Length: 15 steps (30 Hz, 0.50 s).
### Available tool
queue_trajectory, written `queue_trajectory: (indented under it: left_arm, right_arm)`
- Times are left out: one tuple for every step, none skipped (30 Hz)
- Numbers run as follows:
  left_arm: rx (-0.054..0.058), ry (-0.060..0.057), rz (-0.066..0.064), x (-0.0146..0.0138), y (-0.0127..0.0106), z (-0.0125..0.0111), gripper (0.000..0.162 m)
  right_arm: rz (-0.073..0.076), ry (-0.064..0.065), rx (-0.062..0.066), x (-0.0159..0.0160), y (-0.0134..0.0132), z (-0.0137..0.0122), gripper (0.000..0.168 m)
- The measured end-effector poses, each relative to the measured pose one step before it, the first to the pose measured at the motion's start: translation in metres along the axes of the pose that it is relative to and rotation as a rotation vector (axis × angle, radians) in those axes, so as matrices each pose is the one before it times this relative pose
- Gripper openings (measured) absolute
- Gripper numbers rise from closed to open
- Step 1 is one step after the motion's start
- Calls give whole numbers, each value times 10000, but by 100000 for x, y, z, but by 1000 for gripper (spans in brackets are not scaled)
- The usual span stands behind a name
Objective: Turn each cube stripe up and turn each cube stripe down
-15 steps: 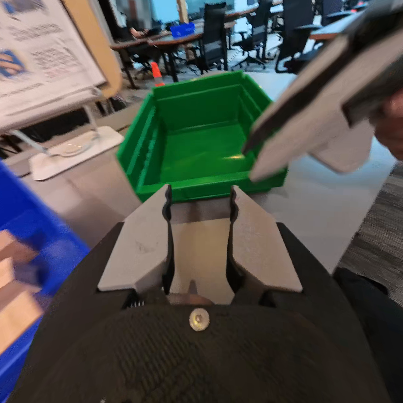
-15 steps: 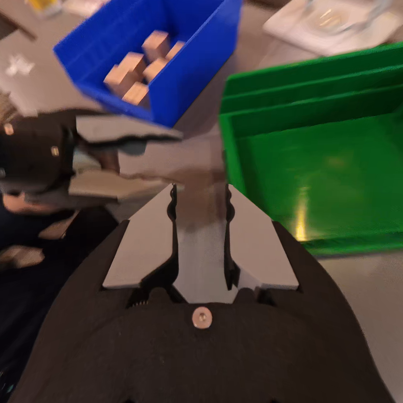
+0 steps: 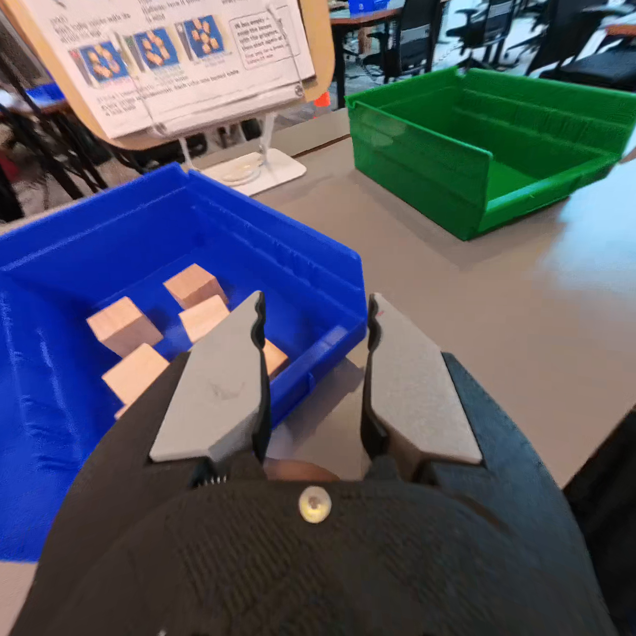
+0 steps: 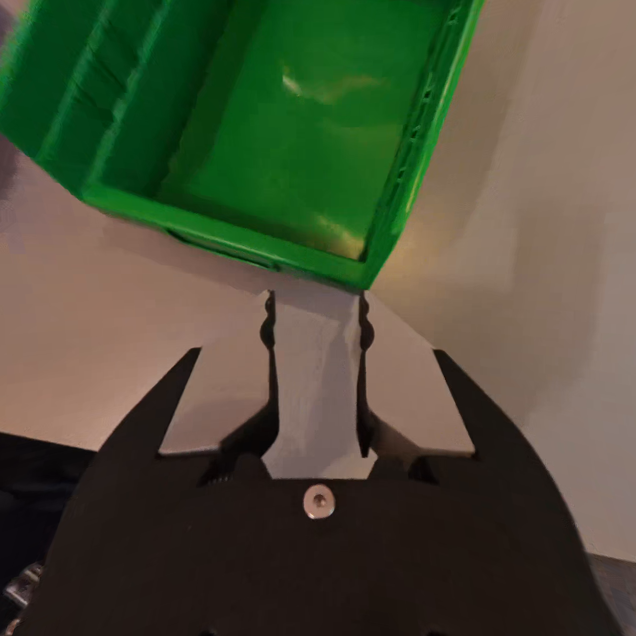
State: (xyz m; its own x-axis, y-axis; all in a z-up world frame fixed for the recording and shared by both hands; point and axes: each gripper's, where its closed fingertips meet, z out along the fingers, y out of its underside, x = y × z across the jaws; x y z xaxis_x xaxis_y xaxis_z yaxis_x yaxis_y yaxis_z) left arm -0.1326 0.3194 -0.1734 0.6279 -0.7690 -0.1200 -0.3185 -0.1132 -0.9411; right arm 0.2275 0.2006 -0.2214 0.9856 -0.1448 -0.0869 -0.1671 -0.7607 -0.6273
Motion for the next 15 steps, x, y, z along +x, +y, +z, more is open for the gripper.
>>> queue_trajectory:
  left_arm:
    - [-141, 253, -276, 182, 359, 222, 60]
    - [-178, 73, -172, 95, 226, 293, 66]
    - [16, -43, -134, 146, -109, 335, 68]
    - [202, 49, -54, 511, -338, 362, 68]
    - [227, 67, 18, 695, -332, 464, 69]
    - [131, -50, 91, 630, -161, 611, 72]
    - [-49, -125, 194, 526, 118, 743, 74]
    - [-214, -177, 213, 428, 338, 814, 76]
    - [-255, -103, 125, 505, 382, 805, 79]
    - [-165, 37, 33, 627, 243, 751, 79]
    - [-43, -194, -7, 108, 101, 658, 77]
    - [46, -539, 74, -597, 28, 526, 68]
    - [103, -690, 210, -1022, 3, 350, 50]
    - [158, -665, 254, -1191, 4, 182, 25]
    - [189, -93, 209, -509, -11, 57, 25]
  right_arm:
    - [281, -377, 599, -275, -910, -700, 44]
    - [-6, -480, 721, -1099, -1232, -745, 43]
    - [-243, -496, 672, -1686, -1269, -596, 45]
    - [-373, -513, 554, -2059, -1106, -265, 48]
    - [-413, -480, 364, -2169, -791, 134, 52]
    - [-395, -391, 125, -2035, -381, 563, 54]
    - [-397, -264, -74, -1755, -19, 919, 56]
    - [-368, -24, -138, -1234, 147, 1160, 58]
    - [-258, 288, -86, -588, 115, 1272, 60]
    - [-225, 437, 34, -209, -7, 1271, 62]
    - [-187, 443, 150, -30, -77, 1269, 62]
    - [-183, 388, 55, 40, 160, 1257, 62]
    - [-222, 426, -155, 282, 426, 1089, 63]
    - [-229, 573, -193, 724, 421, 813, 62]
    - [-256, 472, -144, 769, 376, 601, 58]
